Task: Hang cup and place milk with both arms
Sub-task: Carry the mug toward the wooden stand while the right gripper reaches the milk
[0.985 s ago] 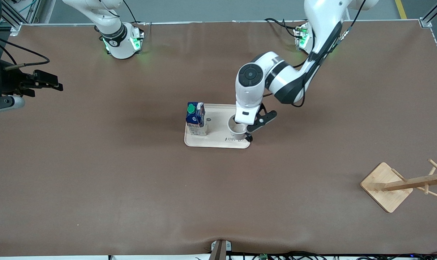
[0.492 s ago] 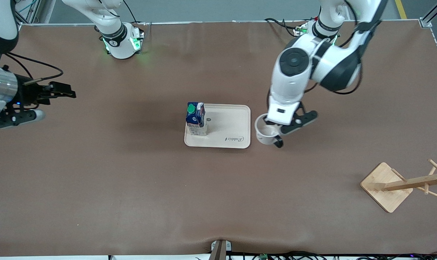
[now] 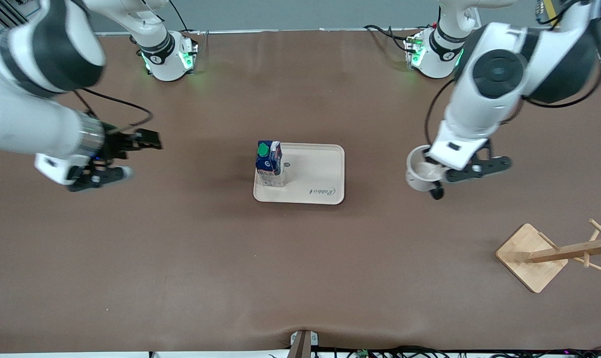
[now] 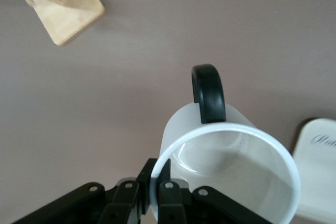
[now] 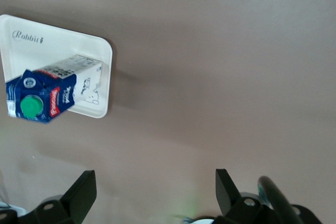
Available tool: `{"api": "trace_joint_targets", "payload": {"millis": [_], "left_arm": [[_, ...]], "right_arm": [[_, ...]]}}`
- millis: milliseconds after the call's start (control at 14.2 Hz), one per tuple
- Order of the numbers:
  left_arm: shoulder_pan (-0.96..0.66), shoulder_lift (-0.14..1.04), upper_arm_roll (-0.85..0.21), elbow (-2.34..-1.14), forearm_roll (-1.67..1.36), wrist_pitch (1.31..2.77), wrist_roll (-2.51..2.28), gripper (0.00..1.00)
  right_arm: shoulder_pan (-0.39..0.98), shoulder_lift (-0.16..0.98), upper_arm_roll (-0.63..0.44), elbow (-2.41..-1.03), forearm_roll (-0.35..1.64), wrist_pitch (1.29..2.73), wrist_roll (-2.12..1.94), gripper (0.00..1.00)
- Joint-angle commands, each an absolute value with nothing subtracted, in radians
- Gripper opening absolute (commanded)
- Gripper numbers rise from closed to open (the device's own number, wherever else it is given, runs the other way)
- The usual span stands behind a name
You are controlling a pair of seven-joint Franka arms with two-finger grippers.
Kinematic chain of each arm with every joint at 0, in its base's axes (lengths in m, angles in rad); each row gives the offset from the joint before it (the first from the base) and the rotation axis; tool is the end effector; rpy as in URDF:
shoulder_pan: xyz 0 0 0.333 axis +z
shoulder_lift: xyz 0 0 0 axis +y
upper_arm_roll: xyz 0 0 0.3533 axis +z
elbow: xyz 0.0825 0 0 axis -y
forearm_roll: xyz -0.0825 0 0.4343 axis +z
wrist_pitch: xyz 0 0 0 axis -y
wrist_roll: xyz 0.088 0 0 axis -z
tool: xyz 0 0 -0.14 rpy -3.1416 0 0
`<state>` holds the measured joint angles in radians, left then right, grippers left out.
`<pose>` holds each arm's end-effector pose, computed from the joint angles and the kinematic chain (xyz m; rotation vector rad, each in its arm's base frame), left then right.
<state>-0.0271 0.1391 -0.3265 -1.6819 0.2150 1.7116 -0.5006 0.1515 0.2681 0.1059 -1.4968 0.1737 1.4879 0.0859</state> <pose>0.6163 -0.1887 0.5012 -2.9438 -0.1570 0.0339 0.6353 0.1863 0.4940 -2.9452 -0.2390 0.4554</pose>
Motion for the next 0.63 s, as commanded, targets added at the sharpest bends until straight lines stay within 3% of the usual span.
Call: {"api": "trace_joint_targets", "payload": {"millis": [0, 141, 563], "left_arm": [[0.063, 0.129, -0.337, -1.617, 0.187, 1.634, -0.300, 0.00], [0.147, 0.129, -0.337, -1.576, 0.135, 1.609, -0.159, 0.00], [0.323, 0.150, -0.327, -1.493, 0.110, 1.612, 0.182, 0.00]], "right_arm": [[0.178, 0.343, 0.098, -1.488, 0.286, 1.529, 0.146, 1.00], [0.205, 0.356, 0.098, -1.512, 0.380, 1.584, 0.167, 1.00], [0.446, 0.357, 0.097, -1.641, 0.383, 1.836, 0.470, 1.00]]}}
